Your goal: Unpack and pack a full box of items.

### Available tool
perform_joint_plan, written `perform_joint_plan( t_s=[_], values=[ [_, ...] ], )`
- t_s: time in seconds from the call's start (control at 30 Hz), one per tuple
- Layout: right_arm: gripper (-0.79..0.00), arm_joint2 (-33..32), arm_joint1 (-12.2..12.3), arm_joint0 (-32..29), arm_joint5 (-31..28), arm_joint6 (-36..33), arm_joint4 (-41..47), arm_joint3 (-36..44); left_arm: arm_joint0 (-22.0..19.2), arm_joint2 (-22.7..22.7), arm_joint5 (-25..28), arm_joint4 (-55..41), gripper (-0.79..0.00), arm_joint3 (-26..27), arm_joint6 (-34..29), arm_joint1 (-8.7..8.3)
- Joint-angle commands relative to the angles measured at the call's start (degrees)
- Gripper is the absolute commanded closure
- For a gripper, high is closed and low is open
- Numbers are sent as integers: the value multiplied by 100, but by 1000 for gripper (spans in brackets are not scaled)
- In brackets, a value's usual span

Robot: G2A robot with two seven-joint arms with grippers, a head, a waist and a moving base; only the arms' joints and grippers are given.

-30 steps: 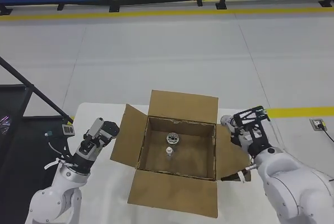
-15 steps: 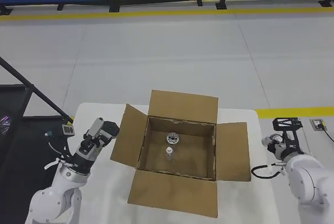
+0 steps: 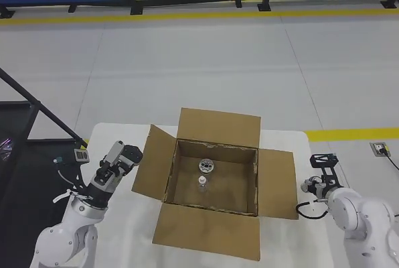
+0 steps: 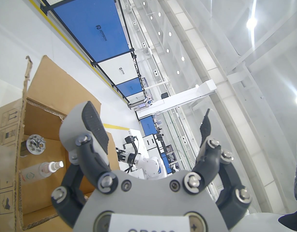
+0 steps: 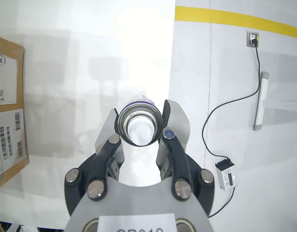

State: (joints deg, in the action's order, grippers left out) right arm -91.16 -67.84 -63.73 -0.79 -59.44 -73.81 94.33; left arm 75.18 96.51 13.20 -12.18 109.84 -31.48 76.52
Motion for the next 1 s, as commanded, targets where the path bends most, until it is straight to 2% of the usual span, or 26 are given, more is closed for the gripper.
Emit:
perform_joint_plan(
  t_s=[0.0,0.27,0.97],
  values=[
    [0,65,-2,31,-46,2,5,-62,0,0,0,0,-785,0,0,0],
    [0,438,-42,226,158,110,-88,-128,0,0,0,0,-785,0,0,0],
    [0,1681,-232,1327,551,-552,-735,-553,0,0,0,0,-785,0,0,0]
  ],
)
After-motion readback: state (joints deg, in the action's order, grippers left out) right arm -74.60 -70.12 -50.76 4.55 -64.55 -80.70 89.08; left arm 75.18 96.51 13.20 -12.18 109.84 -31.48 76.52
